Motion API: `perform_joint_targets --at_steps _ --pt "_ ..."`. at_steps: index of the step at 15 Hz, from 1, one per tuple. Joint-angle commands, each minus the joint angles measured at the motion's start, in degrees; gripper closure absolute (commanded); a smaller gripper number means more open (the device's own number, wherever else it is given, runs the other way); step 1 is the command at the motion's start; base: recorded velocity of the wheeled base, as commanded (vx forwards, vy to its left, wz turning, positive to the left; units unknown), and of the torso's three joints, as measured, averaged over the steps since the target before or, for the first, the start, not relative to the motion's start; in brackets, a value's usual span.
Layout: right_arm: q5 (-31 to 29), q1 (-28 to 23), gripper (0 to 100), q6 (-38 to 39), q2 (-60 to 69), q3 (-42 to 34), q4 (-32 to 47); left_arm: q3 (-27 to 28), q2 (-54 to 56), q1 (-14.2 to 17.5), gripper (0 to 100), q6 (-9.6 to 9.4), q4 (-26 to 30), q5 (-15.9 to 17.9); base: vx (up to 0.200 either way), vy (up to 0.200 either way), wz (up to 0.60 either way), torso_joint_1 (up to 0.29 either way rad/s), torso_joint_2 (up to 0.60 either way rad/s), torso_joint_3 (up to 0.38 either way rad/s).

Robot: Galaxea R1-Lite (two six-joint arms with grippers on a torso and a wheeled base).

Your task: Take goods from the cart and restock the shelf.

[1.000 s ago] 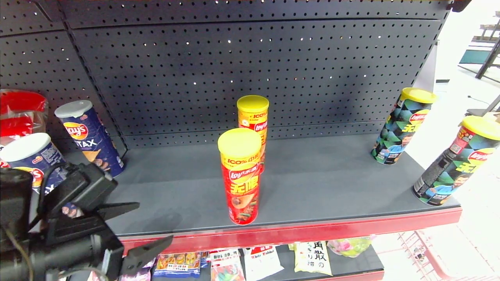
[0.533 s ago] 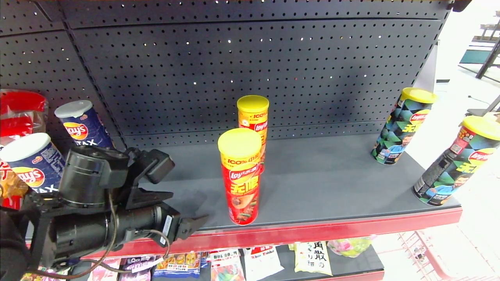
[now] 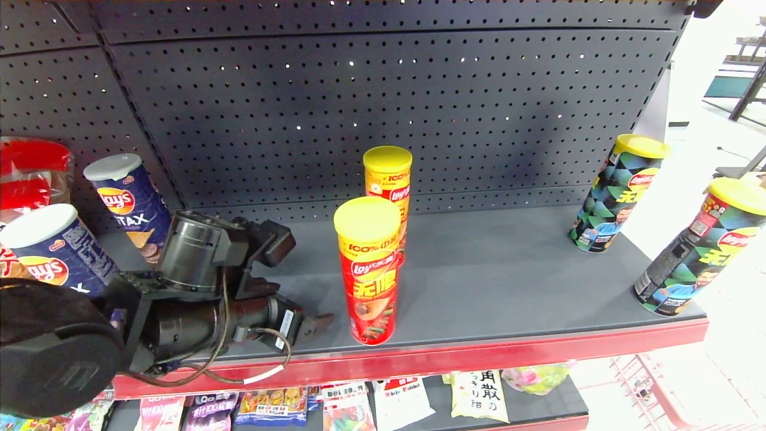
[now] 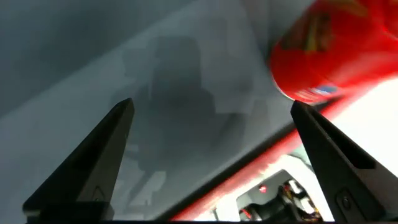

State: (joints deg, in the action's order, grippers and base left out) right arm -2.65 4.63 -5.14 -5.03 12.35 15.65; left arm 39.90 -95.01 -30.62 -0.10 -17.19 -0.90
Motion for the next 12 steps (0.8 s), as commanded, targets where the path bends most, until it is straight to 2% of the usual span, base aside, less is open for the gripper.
perform_joint_targets --at_steps 1,6,10,12 --pt "0.0 0.0 0 0.0 -0.4 -0.1 0.0 1.2 -1.9 -0.2 0 -0.08 0.0 -0.1 0.000 0.000 0.00 0.000 0.00 0.000" --pt "0.0 0.0 0 0.0 -0.4 -0.4 0.0 3.0 -4.5 -0.8 0 -0.08 -0.1 -1.0 0.000 0.000 0.00 0.000 0.00 0.000" --pt "0.0 0.0 0 -0.1 -0.4 -0.4 0.0 3.7 -7.6 -0.9 0 -0.17 -5.4 -2.2 0.000 0.000 0.00 0.000 0.00 0.000" --pt "0.0 0.0 0 -0.1 -0.4 -0.4 0.0 3.8 -7.9 -1.5 0 -0.17 -5.9 -2.2 0.000 0.000 0.00 0.000 0.00 0.000"
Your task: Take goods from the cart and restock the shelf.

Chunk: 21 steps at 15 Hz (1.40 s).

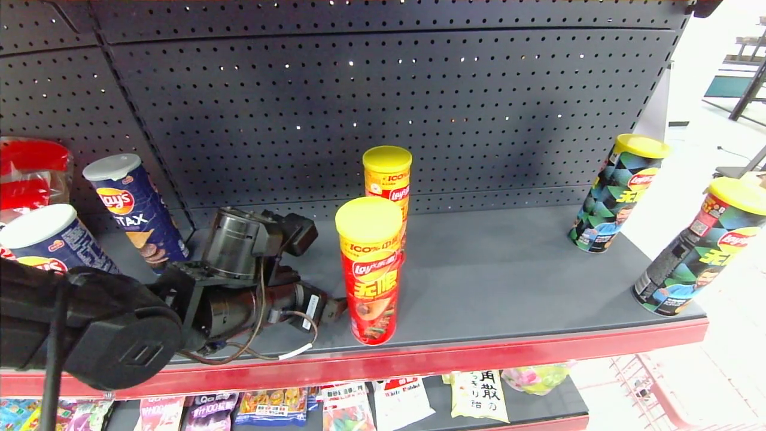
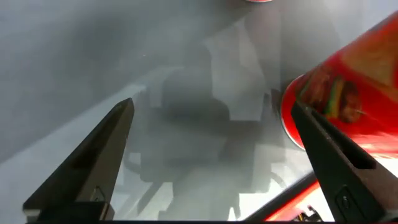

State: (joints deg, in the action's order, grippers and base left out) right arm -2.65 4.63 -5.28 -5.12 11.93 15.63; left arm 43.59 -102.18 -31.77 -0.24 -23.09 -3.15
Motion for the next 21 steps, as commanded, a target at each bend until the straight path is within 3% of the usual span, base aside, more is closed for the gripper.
perform_joint_targets --at_steps 1,5,9,11,13,21 --pt "0.0 0.0 0 0.0 -0.3 -0.1 0.0 0.2 -0.8 -0.4 0 -0.02 0.0 0.1 0.000 0.000 0.00 0.000 0.00 0.000" --pt "0.0 0.0 0 0.0 -0.3 -0.3 0.0 2.0 -1.4 -0.5 0 -0.02 0.1 0.1 0.000 0.000 0.00 0.000 0.00 0.000" --pt "0.0 0.0 0 0.0 -0.3 -0.3 0.0 -0.2 0.1 -0.2 0 -0.55 0.3 0.1 0.000 0.000 0.00 0.000 0.00 0.000" --pt "0.0 0.0 0 0.0 -0.3 -0.3 0.0 -2.5 1.5 0.6 0 -3.80 0.4 0.3 0.000 0.000 0.00 0.000 0.00 0.000" --pt "0.0 0.0 0 0.0 -0.3 -0.2 0.0 -4.8 3.0 0.9 0 -5.91 0.4 0.9 0.000 0.000 0.00 0.000 0.00 0.000" --pt "0.1 0.0 0 -0.1 -0.3 -0.2 0.0 -4.0 2.2 -0.6 0 -6.17 0.0 2.4 0.000 0.000 0.00 0.000 0.00 0.000"
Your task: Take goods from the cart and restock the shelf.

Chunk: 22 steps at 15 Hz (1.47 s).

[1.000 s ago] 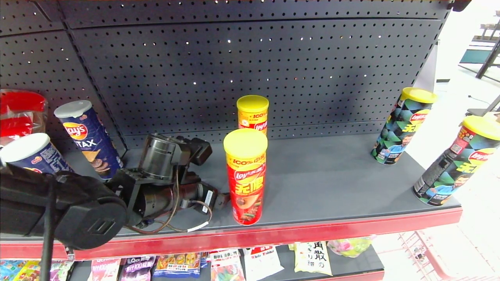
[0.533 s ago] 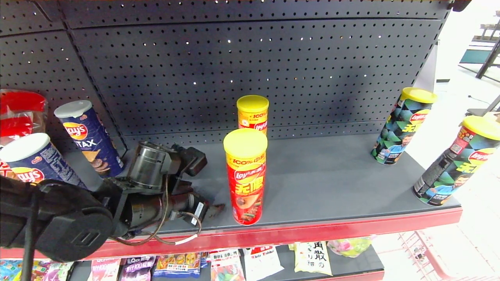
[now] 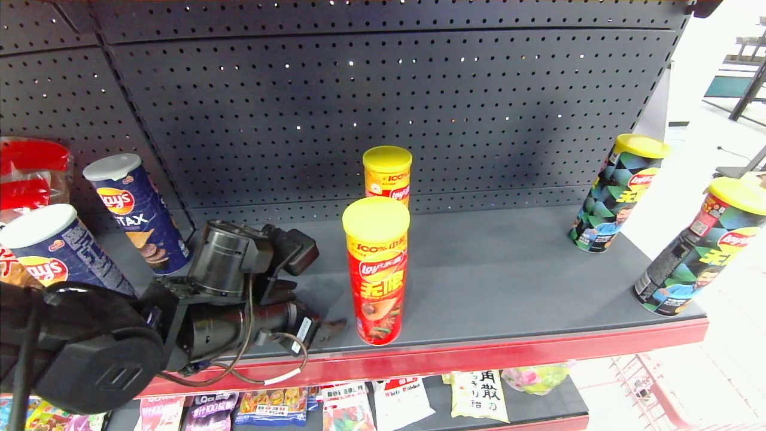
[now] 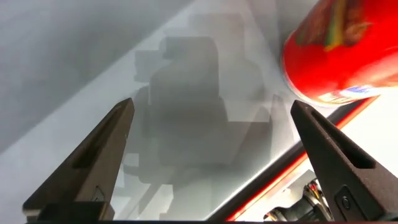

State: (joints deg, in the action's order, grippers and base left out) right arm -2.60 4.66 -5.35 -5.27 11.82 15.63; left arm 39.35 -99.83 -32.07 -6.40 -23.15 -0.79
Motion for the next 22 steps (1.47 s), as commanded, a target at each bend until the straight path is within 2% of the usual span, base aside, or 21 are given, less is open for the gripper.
perform_joint_targets --at_steps 1,5,22 --pt "0.0 0.0 0 0.0 -0.2 0.0 0.0 0.6 -0.5 -0.6 0 -0.02 0.0 0.0 0.000 0.000 0.00 0.000 0.00 0.000" --pt "0.0 0.0 0 0.1 -0.2 0.0 0.0 2.5 -1.3 -0.6 0 -0.02 0.1 -0.1 0.000 0.000 0.00 0.000 0.00 0.000" --pt "0.0 0.0 0 0.1 -0.2 -0.9 0.0 2.4 -1.2 -0.5 0 0.25 -0.1 -0.5 0.000 0.000 0.00 0.000 0.00 0.000"
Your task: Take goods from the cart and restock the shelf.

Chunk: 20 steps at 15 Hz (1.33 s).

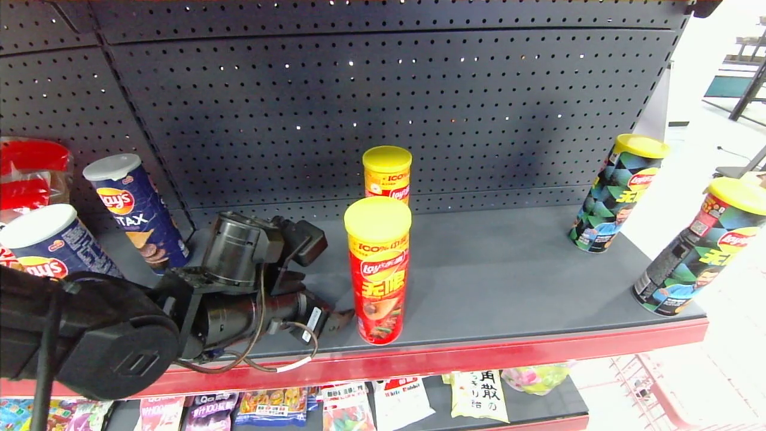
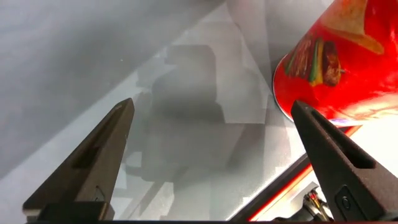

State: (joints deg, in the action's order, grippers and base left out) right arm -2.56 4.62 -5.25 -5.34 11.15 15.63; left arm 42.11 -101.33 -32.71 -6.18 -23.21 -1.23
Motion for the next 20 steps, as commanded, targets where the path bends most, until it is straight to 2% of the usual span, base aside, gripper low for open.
perform_joint_targets --at_steps 1,3,6,7,8,9,10,12,13,14,15,16,17,18,19,20 --pt "0.0 0.0 0 0.0 -0.1 -0.4 0.0 -0.9 0.8 0.2 0 0.03 0.1 -0.2 0.000 0.000 0.00 0.000 0.00 0.000" --pt "0.1 0.0 0 -0.3 -0.1 -1.4 0.0 -5.9 7.5 1.9 0 0.20 0.2 -0.3 0.000 0.000 0.00 0.000 0.00 0.000" --pt "1.6 0.0 0 -0.2 -0.1 -2.5 -0.4 -16.1 26.4 6.4 0 0.20 2.1 -0.2 0.000 0.000 0.00 0.000 0.00 0.000" --pt "2.3 0.0 0 -0.2 -0.1 -2.6 -0.6 -17.1 29.9 7.4 0 0.20 3.3 -0.1 0.000 0.000 0.00 0.000 0.00 0.000" --pt "3.6 0.0 0 -0.2 -0.1 -2.7 -0.8 -19.2 41.4 10.4 0 0.20 9.8 0.0 0.000 0.000 0.00 0.000 0.00 0.000" --pt "3.6 0.0 0 -0.4 -0.1 -2.7 -0.8 -19.3 49.8 12.1 0 0.29 16.8 0.1 0.000 0.000 0.00 0.000 0.00 0.000" --pt "3.4 0.0 0 -0.8 -0.1 -2.6 -0.8 -18.6 59.8 13.5 0 0.56 26.4 0.1 0.000 0.000 0.00 0.000 0.00 0.000" --pt "2.6 0.0 0 -0.2 -0.1 -2.7 -0.9 -16.1 73.8 16.3 0 2.49 41.4 -0.4 0.000 0.000 0.00 0.000 0.00 0.000" --pt "2.2 0.0 0 0.7 -0.1 -2.7 -0.8 -15.2 80.6 18.6 0 3.37 49.0 -1.6 0.000 0.000 0.00 0.000 0.00 0.000" --pt "-0.1 0.0 0 1.2 -0.1 -2.6 -0.8 -15.1 89.9 22.2 0 4.51 59.2 -4.8 0.000 0.000 0.00 0.000 0.00 0.000" --pt "-1.8 0.0 0 1.3 -0.3 -2.4 -0.6 -15.3 95.3 24.3 0 5.13 65.3 -6.3 0.000 0.000 0.00 0.000 0.00 0.000" --pt "-1.9 -0.1 0 1.3 -0.5 -2.4 -0.6 -15.5 96.0 24.7 0 5.30 66.4 -6.5 0.000 0.000 0.00 0.000 0.00 0.000" --pt "-3.1 -3.3 0 1.2 -2.0 -2.5 -0.7 -15.7 95.6 25.2 0 10.84 67.4 -10.3 0.000 0.000 0.00 0.000 0.00 0.000" --pt "-3.0 -5.9 0 0.9 -1.7 -2.5 -0.7 -18.5 95.4 25.2 0 13.21 64.0 -11.2 0.000 0.000 0.00 0.000 0.00 0.000" --pt "-1.6 -6.8 0 1.3 0.3 -2.5 -0.7 -24.5 96.0 25.0 0 14.35 54.6 -11.1 0.000 0.000 0.00 0.000 0.00 0.000" --pt "3.5 -5.1 0 2.1 4.5 -2.6 -0.7 -31.3 96.0 25.0 0 14.18 43.6 -10.5 0.000 0.000 0.00 0.000 0.00 0.000"
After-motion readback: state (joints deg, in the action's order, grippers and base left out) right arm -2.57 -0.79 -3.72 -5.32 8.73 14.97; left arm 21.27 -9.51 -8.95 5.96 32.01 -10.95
